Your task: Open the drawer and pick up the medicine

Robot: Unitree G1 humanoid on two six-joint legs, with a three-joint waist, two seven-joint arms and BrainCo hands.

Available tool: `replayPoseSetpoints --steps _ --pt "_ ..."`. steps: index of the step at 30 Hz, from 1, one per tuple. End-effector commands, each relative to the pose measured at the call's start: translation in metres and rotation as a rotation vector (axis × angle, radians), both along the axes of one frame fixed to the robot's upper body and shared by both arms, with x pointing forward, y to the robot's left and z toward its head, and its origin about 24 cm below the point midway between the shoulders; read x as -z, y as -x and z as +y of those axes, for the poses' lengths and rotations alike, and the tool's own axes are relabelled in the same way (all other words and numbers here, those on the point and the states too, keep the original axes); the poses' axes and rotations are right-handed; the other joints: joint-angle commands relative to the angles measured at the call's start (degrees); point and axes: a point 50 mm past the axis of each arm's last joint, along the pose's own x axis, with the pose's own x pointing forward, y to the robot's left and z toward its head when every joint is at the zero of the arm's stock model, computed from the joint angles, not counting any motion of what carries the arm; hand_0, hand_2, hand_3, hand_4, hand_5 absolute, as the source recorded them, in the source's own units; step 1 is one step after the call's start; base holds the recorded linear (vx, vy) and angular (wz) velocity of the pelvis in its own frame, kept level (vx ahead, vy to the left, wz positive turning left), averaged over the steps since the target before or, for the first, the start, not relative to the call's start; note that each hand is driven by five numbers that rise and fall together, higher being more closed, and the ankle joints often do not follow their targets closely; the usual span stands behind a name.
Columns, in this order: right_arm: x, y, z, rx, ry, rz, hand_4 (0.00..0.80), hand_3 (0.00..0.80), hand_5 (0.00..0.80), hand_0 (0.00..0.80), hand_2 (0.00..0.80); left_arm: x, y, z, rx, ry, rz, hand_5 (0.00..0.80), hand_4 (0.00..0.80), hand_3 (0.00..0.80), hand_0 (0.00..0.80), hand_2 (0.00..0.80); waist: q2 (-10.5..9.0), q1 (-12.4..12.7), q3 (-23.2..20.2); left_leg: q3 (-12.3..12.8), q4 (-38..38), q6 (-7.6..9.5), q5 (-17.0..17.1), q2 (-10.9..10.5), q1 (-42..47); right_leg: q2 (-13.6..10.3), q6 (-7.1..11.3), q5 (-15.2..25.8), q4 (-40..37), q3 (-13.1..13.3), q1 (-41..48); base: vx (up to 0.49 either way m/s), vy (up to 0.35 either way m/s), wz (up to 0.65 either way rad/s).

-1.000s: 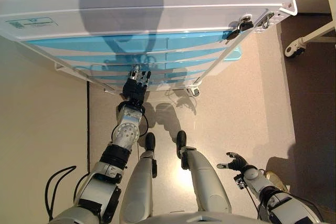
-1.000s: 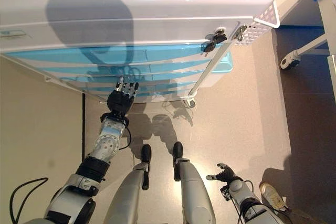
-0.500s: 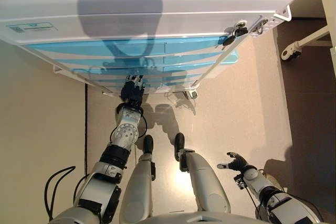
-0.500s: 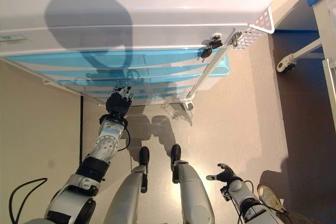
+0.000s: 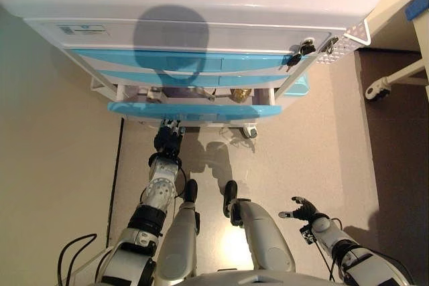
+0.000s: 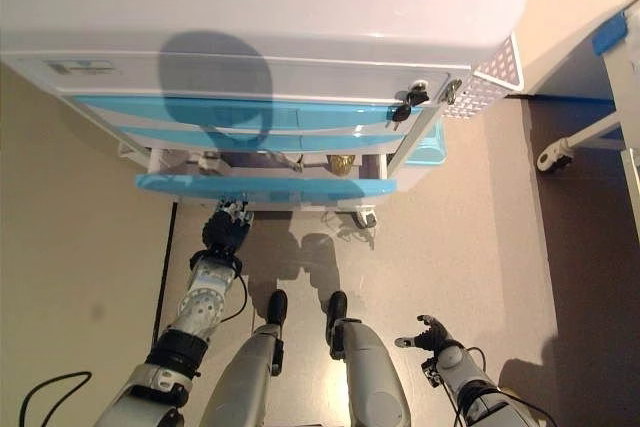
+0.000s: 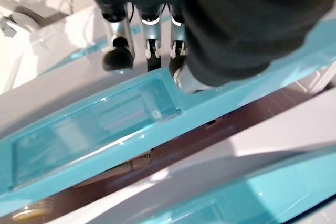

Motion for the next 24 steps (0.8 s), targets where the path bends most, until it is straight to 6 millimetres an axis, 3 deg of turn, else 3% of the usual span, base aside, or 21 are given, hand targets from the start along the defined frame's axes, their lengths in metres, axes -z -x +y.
replayPoseSetpoints --steps 1,6,11,24 --pt "0.009 0.03 -0.019 0.036 0.055 0.075 0.0 0.0 0.0 0.0 0.0 -0.064 -0.008 0.052 -0.178 -0.089 -0.346 0.8 0.8 0.8 0.8 0.8 0.17 3.1 -3.0 -1.2 4.9 1.76 -1.1 -2.7 -3.0 -2.2 5.57 3.1 -2.7 0.9 4.7 0.032 -0.018 0.28" --pt "0.006 0.03 -0.027 0.036 0.075 0.069 0.0 0.0 0.0 0.0 0.0 -0.036 0.01 0.071 -0.234 -0.093 -0.255 0.8 0.8 0.8 0.8 0.8 1.38 4.2 -3.0 -2.6 6.8 1.82 -2.5 -3.4 -0.1 -3.0 5.15 0.7 -0.8 -0.5 8.2 0.034 -0.008 0.17" --pt "0.004 0.032 -0.034 0.047 0.086 0.075 0.0 0.0 0.0 0.0 0.0 -0.024 0.028 0.083 -0.253 -0.118 -0.225 0.8 0.8 0.8 0.8 0.8 2.52 5.1 -2.8 -3.4 8.2 1.92 -3.5 -4.0 2.2 -3.7 4.89 -1.0 0.2 -1.4 10.9 0.03 0.002 0.25" --pt "0.007 0.039 -0.039 0.03 0.098 0.125 0.0 0.0 0.0 0.0 0.0 -0.018 0.078 0.097 -0.331 -0.097 -0.25 0.8 0.8 0.8 0.8 0.8 3.85 8.1 -3.5 -4.3 8.9 2.72 -4.5 -4.7 5.6 -4.1 5.05 -2.2 0.3 -3.1 14.7 0.025 -0.005 0.1"
